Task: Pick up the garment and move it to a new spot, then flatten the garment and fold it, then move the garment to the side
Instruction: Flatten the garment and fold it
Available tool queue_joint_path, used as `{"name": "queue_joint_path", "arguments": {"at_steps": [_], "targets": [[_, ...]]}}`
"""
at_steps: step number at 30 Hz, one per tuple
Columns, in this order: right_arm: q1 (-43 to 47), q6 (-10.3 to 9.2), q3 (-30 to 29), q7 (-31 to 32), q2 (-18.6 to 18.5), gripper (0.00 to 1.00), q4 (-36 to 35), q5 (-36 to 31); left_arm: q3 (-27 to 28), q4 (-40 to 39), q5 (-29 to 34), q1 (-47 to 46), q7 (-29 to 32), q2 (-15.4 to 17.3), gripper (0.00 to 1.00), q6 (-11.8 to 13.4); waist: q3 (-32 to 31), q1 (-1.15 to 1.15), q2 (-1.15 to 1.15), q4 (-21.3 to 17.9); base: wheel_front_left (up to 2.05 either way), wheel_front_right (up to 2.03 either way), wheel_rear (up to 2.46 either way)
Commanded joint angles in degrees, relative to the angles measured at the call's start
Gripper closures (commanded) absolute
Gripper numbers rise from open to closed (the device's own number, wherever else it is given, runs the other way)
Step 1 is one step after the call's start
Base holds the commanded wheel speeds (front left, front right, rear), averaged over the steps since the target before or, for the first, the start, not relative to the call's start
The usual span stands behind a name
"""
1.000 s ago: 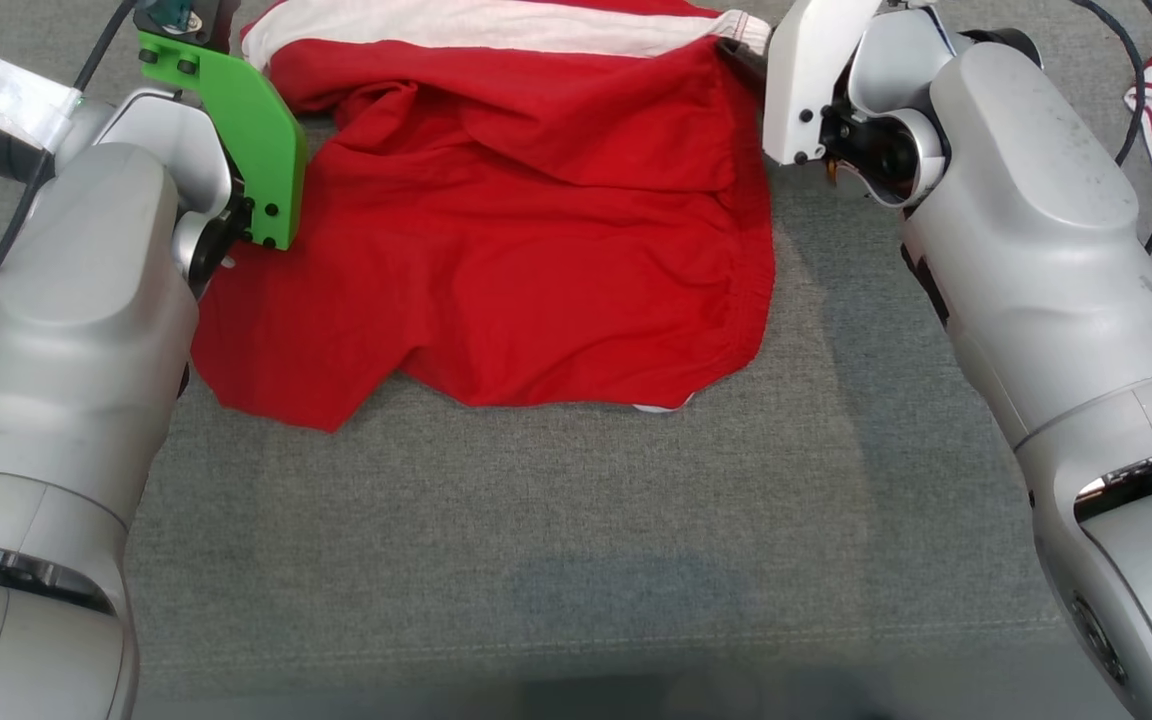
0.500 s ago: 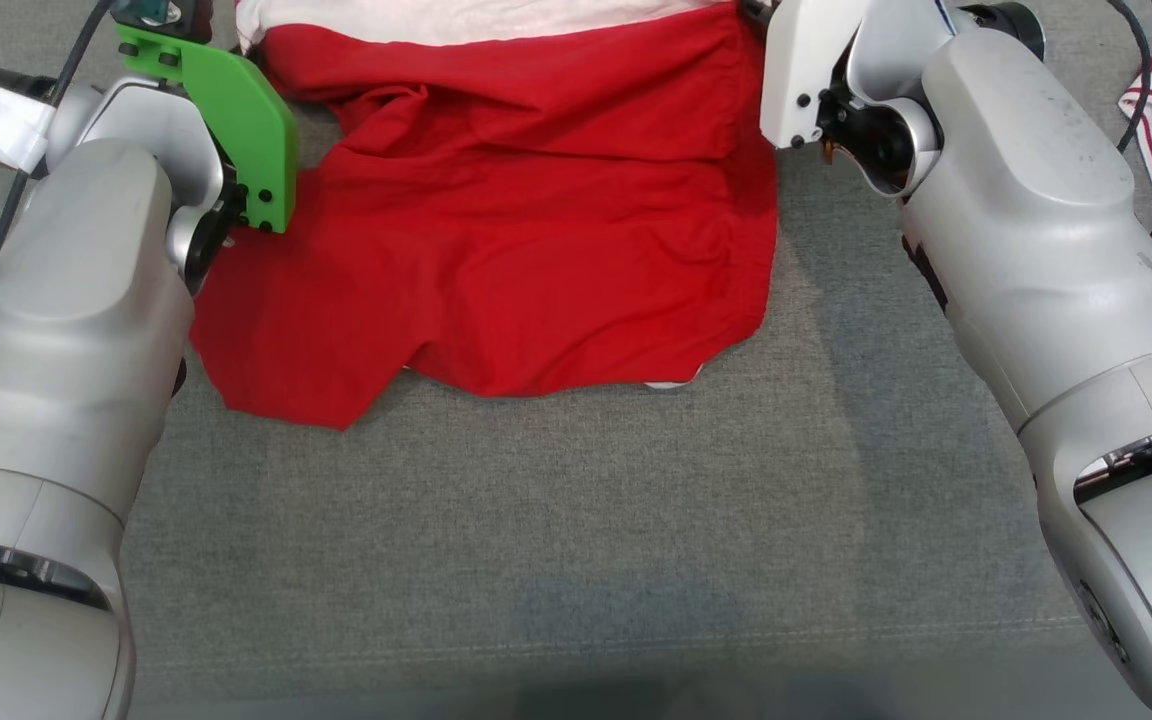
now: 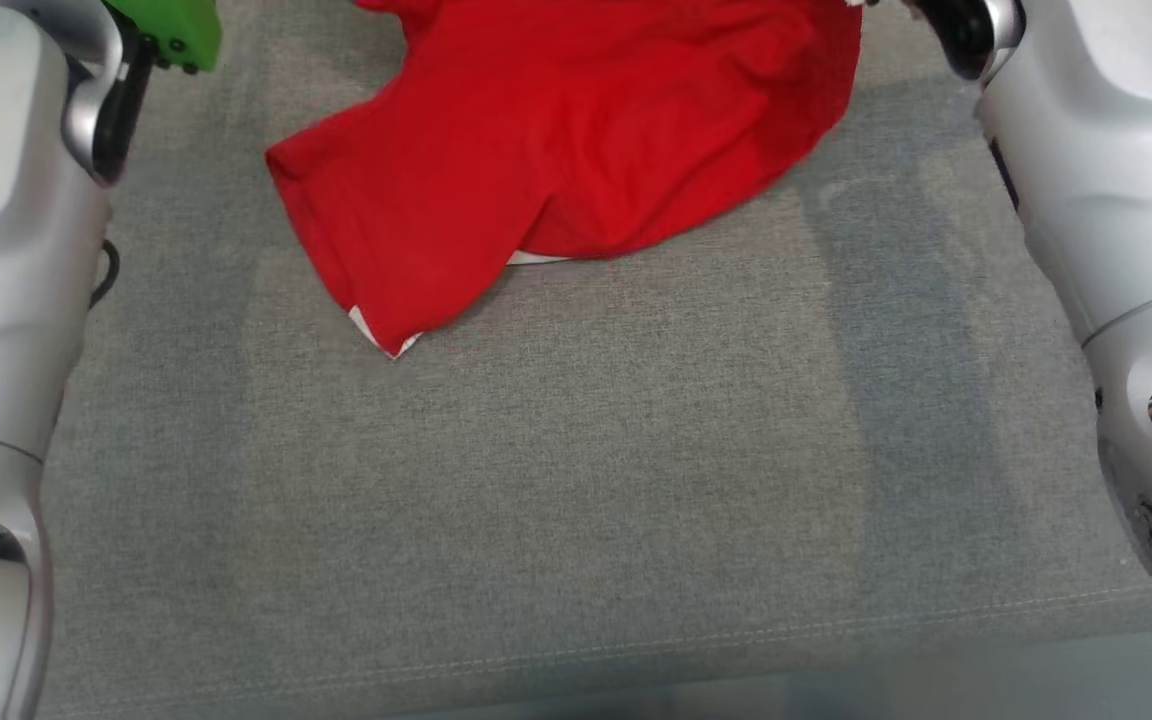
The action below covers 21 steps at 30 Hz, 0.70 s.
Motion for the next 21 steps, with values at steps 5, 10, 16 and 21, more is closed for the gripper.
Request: {"name": "queue_joint_path", "arguments": {"at_steps": [5,10,16,21], "targets": [[-4.8,-0.07,-3.2,-8.4,-1.4,1.0,0.5,-6.0,2.4,-4.4,0.7,-5.4,-4.7,3.0,1.0,1.3,-0.4,0.0,0.0,-2.3,0.0,0.0,0.0],[-8.0,-0.09,-6.0,-15.7,-1.5,1.0,0.1,-12.0,5.7,-8.9,0.1,-8.5,-5.6,4.2,1.0,2.4,-0.1,0.0,0.0,-3.2,0.0,0.0,0.0],[-11.1,-0.09,-12.7,-21.6,-0.5,1.0,-2.3,-21.8,11.7,-18.0,0.3,-9.1,-5.6,4.5,1.0,2.8,0.2,0.0,0.0,-3.6,0.0,0.0,0.0],[-8.2,-0.08,-14.2,-22.3,1.2,1.0,-3.8,-27.1,11.9,-21.4,1.7,-3.3,-5.5,3.1,1.0,1.4,1.0,0.0,0.0,-2.9,0.0,0.0,0.0]]}}
